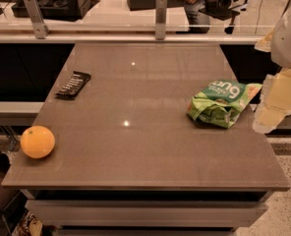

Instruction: Move green rice chip bag near orange

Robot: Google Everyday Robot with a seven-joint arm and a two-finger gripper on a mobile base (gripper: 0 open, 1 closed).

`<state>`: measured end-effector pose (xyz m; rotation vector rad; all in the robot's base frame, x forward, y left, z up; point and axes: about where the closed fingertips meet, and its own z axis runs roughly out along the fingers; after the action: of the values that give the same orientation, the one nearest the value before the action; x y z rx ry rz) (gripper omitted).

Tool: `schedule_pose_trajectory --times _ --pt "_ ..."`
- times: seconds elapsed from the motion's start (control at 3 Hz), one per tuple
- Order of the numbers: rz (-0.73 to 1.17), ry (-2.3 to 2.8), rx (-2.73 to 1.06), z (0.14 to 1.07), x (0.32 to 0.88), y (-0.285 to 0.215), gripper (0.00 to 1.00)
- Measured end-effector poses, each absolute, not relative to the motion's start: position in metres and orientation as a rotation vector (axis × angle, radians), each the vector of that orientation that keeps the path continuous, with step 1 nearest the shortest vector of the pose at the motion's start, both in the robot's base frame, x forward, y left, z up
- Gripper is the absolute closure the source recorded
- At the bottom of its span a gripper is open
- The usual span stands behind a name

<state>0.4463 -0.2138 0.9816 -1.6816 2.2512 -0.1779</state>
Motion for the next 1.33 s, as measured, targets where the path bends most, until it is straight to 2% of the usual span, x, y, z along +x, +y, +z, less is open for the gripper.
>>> schedule_pose_trajectory --times 0.33,1.33 --pt "-0.243 2.334 -1.638 0.958 0.473 -0.214 0.0" --pt "-0.115 2.391 -1.542 0.883 0.538 -0.239 0.0"
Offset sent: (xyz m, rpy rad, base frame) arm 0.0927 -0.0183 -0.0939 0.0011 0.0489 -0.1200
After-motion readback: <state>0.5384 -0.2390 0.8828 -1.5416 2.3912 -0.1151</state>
